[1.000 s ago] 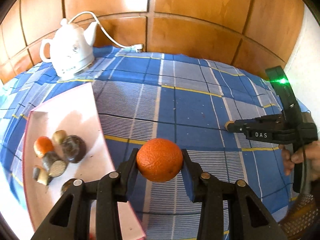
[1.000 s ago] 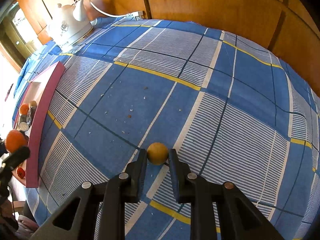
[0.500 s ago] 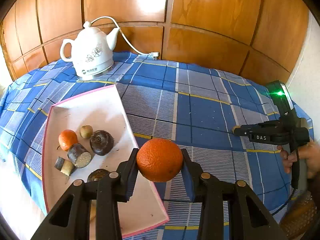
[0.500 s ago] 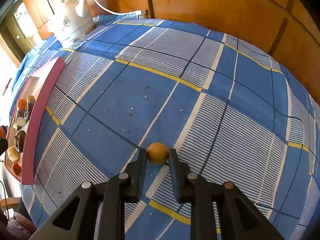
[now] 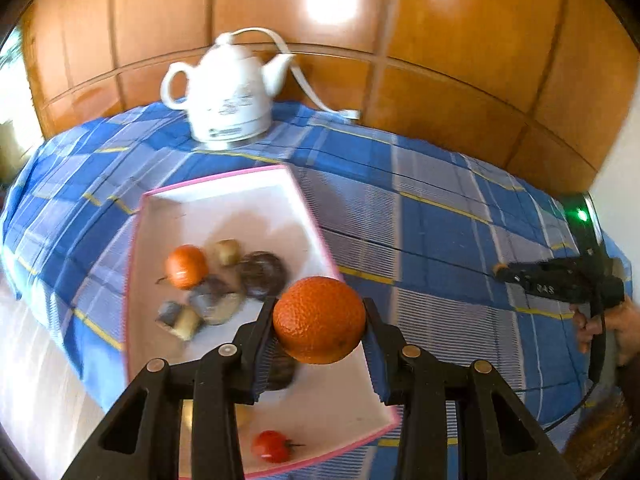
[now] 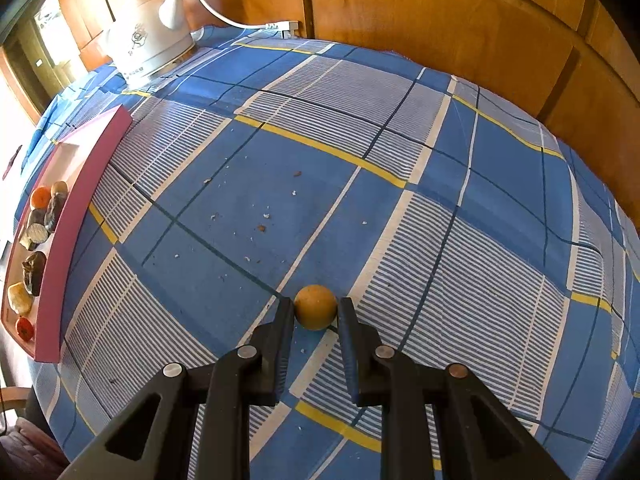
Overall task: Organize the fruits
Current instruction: 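Lower the orange into the tray and open the left gripper while the right holds the ball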
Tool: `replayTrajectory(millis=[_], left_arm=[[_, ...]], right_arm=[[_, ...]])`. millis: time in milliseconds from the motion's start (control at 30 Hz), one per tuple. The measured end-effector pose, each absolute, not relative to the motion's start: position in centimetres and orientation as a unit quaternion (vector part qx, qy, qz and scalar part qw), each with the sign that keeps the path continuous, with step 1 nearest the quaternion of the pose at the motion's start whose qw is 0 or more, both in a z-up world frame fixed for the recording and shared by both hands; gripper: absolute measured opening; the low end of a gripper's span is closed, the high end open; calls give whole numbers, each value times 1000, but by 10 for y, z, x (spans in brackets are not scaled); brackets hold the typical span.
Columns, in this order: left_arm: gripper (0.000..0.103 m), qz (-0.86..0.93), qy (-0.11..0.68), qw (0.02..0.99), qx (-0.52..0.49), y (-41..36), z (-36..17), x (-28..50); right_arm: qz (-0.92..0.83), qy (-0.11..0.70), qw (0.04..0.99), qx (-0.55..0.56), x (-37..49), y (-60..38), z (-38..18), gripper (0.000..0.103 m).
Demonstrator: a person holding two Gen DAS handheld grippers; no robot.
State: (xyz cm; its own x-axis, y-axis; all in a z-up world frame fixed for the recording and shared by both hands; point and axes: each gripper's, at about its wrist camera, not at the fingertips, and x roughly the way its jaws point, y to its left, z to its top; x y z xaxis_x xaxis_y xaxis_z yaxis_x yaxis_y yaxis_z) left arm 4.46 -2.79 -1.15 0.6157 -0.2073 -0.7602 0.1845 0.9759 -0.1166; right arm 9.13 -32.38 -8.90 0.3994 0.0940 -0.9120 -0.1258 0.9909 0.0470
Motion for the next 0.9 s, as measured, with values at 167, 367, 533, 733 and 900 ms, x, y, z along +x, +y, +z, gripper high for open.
replayTrajectory(millis=[167,367,533,733,900], left_arm=[[40,-52,419,905,-60,35,-5,48],[40,-5,427,899,-101,89,-14,46],[40,-15,439,893,-102,89,-28,45],[40,-37,459,884,-83,65,-43,49],[40,-42,473,877,-76,57,-55,56]], right_arm=[[64,543,837,-22,91,-322,-89,22],[64,543,837,-23,91,-322,-88,22],[63,543,837,-22,91,-321,-88,22],[62,543,837,-23,92,-322,-88,22],[61,543,837,-25,92,-321,-88,22]])
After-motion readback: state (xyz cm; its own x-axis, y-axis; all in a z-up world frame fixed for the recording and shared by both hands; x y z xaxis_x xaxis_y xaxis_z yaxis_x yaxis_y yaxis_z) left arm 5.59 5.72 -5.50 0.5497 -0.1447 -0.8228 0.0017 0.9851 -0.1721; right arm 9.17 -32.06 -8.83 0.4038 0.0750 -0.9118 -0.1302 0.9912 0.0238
